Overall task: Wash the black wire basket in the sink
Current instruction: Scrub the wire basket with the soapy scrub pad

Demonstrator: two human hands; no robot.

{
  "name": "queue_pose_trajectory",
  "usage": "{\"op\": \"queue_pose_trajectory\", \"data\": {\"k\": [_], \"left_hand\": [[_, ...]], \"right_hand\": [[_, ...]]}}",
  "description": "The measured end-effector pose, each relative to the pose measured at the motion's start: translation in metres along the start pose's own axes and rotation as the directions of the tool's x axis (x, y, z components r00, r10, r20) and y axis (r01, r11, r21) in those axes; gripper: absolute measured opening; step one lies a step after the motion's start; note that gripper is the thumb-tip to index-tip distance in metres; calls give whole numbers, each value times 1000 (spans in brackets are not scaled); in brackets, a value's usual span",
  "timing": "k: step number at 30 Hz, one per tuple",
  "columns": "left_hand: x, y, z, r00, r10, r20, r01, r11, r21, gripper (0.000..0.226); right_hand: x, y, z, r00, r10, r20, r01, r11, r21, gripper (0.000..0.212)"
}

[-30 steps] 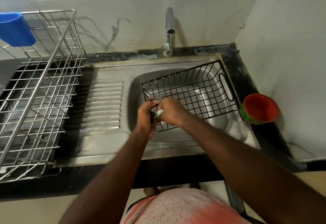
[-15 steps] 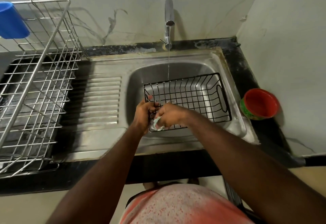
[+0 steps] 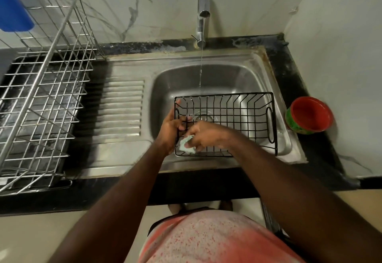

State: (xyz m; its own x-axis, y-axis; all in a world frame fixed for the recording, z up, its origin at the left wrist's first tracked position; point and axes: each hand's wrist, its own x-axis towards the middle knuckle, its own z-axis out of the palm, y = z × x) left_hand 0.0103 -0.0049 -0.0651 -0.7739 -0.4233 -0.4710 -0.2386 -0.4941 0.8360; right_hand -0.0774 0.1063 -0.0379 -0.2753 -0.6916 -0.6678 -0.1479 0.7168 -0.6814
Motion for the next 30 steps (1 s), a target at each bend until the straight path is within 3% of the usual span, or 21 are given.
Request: {"op": "queue_pose_trajectory", "data": {"k": [1,3,5,7,11,14,16,19,21,23,26,28,30], "left_hand": [[0,0,-2,1000,7,14,-7,1000,6,84],[-1,0,-2,1000,14,19,-14,1000,18,84],[-1,0,0,1000,14,9,-14,1000,14,84],[-2,0,1,1000,18,-3,-18,1000,8,79],[-2,0,-1,999,40,-31,-40,999,25,69],[-4,1,-2,998,61,-33,-60,997,40,63],[-4,0,-2,997,71,-18,-69,996,60,64],[-5,-1,-3,997,74,-12,-73,991,108,67],[-6,0,-2,997,81,-18,-79,990,119,68],[-6,1,-2,996,87,-27,-83,987,138,67],[-6,0,-1,996,85,-28,-80,987,143,67],[-6,0,-2,996,82,-26,-77,986,147,67],[-5,0,-3,997,73,-26,-68,987,146,69]], "right_hand": [[0,4,-2,999,7,-54,-6,1000,20,28],[3,9,-1,966,-19,-258,-20,989,-146,26],[5,7,10,926,-60,-374,-51,959,-279,24],[7,1,23,942,-77,-327,-21,958,-286,24],[-6,-12,21,992,-99,-81,85,984,-157,20],[-19,-16,5,989,-136,61,139,989,-56,26],[-18,-12,1,985,-169,-35,163,976,-142,25],[-10,-1,11,951,-193,-240,72,896,-437,26],[-8,3,19,962,-195,-190,85,879,-470,26],[-11,-1,15,981,-186,-49,143,875,-463,24],[-20,-9,-9,980,-127,152,165,948,-273,21],[-17,-7,-17,985,-135,112,158,960,-232,21],[-8,2,-14,980,-183,-78,138,909,-394,22]]}}
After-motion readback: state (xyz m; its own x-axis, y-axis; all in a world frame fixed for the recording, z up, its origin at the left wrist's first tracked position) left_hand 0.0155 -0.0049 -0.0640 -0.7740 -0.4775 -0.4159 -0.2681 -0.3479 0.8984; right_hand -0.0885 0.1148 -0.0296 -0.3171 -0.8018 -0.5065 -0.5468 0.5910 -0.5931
